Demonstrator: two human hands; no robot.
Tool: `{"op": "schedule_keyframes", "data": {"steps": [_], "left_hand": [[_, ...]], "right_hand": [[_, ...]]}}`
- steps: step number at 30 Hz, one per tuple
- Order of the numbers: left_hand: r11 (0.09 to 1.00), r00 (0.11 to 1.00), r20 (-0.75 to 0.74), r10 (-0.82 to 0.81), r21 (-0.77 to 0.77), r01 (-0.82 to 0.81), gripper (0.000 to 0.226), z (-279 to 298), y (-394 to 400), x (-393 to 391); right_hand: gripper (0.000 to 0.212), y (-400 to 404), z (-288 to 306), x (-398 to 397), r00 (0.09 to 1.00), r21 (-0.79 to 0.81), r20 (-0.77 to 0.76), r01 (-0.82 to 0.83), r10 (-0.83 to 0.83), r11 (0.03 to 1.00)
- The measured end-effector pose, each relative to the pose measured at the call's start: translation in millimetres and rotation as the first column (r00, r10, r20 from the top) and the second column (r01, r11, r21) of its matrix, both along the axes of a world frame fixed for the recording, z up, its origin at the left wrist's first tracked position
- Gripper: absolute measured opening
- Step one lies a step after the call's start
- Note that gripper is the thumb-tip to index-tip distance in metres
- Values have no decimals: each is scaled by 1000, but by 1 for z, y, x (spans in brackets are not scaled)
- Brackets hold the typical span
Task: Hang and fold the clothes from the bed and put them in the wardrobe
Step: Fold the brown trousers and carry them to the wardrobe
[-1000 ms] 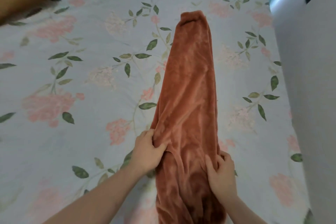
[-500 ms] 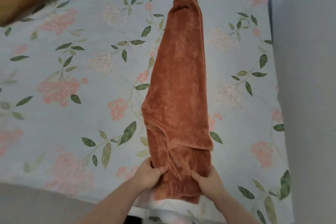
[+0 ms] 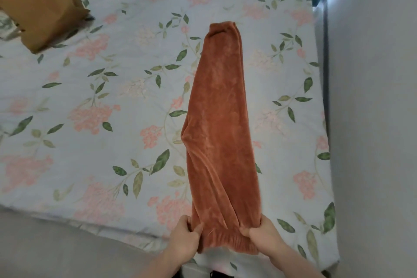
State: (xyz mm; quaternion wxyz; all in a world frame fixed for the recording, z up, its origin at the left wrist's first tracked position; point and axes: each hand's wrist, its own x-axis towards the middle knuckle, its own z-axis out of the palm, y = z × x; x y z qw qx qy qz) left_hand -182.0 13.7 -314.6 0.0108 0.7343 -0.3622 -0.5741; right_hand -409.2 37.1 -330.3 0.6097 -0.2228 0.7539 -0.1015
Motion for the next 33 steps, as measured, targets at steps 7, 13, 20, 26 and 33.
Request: {"op": "schedule_keyframes", "data": {"steps": [7, 13, 20, 26, 33], "left_hand": [[995, 988, -121, -95, -37, 92, 15, 16, 24, -27], [966, 956, -141, -256, 3, 259, 22, 12, 60, -36], [967, 956, -205, -209, 103, 234, 31, 38, 128, -31], [976, 971, -123, -203, 58, 211, 24, 48, 138, -34], [938, 952, -47, -304, -190, 290, 50, 53, 124, -55]], "right_hand": [[41, 26, 28, -27, 996, -23, -62, 57, -58, 998], [37, 71, 43, -38, 988, 61, -154, 32, -23, 998], [49, 130, 81, -42, 994, 136, -107, 17, -2, 991], [53, 134, 88, -43, 994, 143, -105, 30, -15, 989], [40, 122, 74, -55, 986, 145, -111, 136, -120, 980]]}}
